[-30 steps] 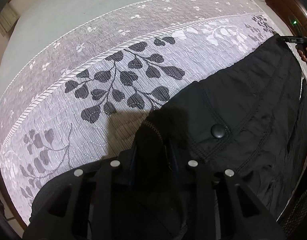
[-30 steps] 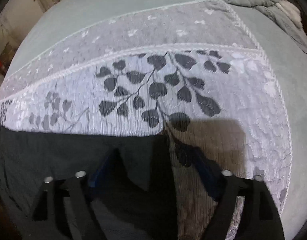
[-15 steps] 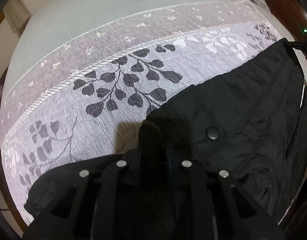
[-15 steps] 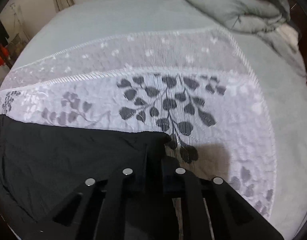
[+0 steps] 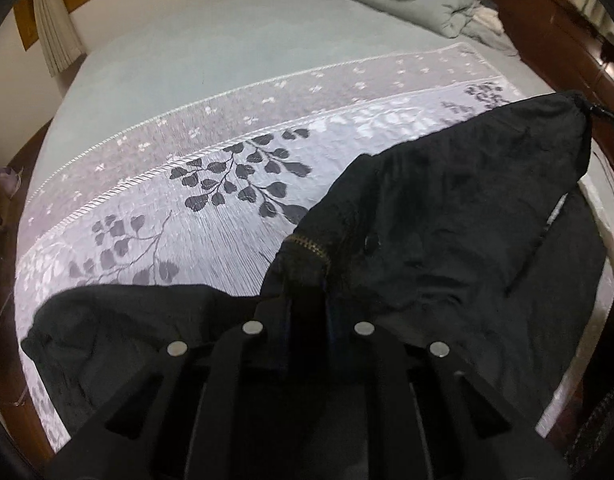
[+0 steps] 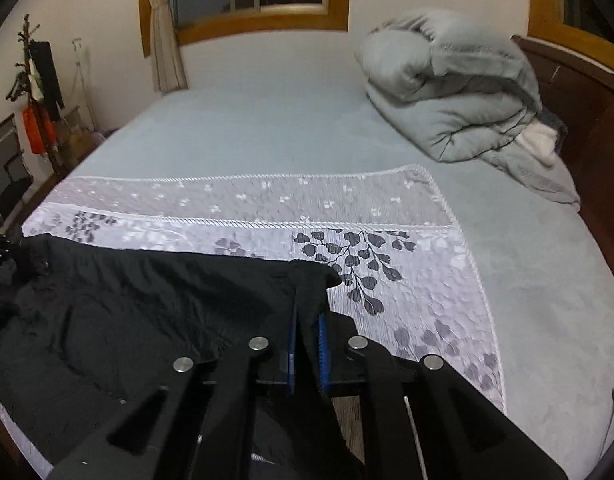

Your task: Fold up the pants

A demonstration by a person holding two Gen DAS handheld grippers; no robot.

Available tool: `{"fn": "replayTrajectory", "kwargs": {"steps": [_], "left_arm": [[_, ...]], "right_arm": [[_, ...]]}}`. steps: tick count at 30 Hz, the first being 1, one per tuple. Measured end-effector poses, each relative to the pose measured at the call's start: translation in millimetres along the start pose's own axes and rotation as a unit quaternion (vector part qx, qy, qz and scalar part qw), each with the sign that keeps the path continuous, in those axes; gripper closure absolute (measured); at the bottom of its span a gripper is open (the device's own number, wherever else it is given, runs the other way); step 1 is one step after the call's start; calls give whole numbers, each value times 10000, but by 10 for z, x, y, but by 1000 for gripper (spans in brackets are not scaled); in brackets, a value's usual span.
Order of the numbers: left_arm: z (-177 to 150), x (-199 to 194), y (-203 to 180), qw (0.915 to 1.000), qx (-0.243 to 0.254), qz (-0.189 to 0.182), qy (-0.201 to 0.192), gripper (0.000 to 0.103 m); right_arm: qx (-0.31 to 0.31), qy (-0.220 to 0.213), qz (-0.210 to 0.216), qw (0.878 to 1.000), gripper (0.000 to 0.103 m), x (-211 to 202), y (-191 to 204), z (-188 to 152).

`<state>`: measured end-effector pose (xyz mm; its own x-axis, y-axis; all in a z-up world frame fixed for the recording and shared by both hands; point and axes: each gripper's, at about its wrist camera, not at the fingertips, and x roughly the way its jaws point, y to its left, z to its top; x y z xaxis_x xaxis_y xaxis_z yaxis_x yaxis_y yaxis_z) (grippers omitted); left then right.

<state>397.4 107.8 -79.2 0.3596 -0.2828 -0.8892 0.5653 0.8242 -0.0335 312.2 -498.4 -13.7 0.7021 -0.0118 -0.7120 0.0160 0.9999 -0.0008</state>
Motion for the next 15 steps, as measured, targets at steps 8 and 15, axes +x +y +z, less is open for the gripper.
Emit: {"fn": "replayTrajectory", "kwargs": {"steps": [8, 15], "left_arm": [[-423, -617, -286, 9993, -129, -26, -354, 92], [-944, -911, -594, 9986, -308, -101, -414, 93]], "right_arm": [[573, -390, 132, 9975, 95, -607, -183, -453], [760, -376, 114, 9963, 96, -960, -196, -941]]}}
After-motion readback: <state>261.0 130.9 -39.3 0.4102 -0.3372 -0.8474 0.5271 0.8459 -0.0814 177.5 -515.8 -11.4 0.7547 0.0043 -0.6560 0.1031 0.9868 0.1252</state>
